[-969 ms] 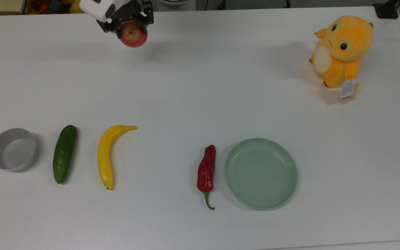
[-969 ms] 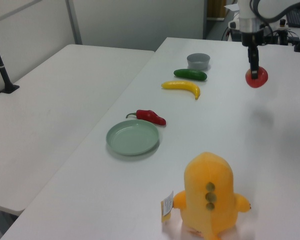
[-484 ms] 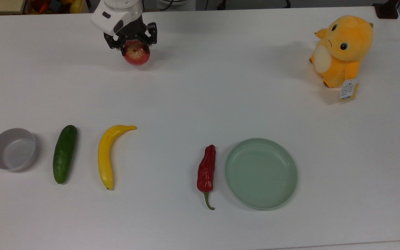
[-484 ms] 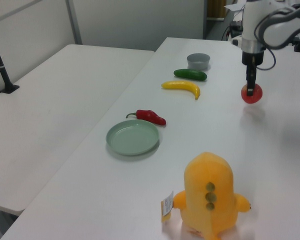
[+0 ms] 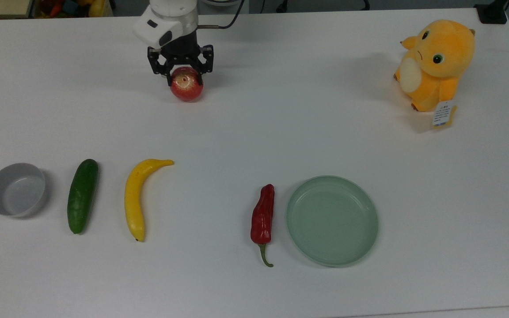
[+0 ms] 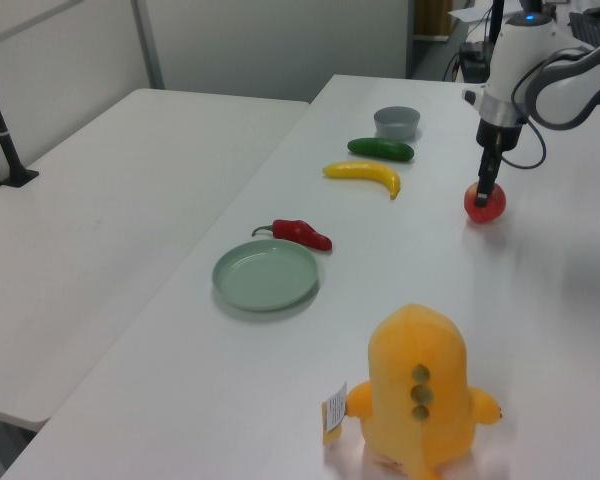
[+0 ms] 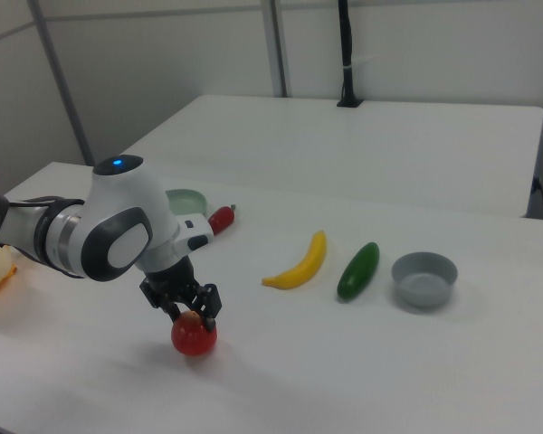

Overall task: Red apple placed in the center of the desktop
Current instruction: 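Carry the apple to the open table middle and lower it, then open the gripper to release the apple and raise it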

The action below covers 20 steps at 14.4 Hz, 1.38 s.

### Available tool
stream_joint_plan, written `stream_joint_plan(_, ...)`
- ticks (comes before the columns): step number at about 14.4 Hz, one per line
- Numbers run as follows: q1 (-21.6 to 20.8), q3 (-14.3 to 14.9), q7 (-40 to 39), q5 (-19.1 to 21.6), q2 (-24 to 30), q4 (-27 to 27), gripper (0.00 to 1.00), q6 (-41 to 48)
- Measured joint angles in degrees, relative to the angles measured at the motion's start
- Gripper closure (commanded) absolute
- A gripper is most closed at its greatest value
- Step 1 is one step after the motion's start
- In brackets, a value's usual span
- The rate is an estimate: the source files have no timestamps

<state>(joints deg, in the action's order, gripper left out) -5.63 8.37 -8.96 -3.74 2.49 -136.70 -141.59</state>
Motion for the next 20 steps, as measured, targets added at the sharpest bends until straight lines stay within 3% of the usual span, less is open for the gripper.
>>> stream_joint_plan(1,-0.14,-0.42,0.76,-0.03,-0.03,-0.01,0.29,-0.15)
stream_joint_plan(4,0.10,-0.44,1.17,-0.03,0.12,0.03,0.00,0.80)
stream_joint_plan(8,0.18,-0.44,1.55,-0.02,0.17,1.84,0.00,6.18)
stream_joint_plan(15,0.18,-0.44,2.46,0.94,1.44,12.50,0.00,19.57)
stream_joint_plan(20,0.17,-0.48,2.50,5.99,2.33,27.70,0.00,35.19)
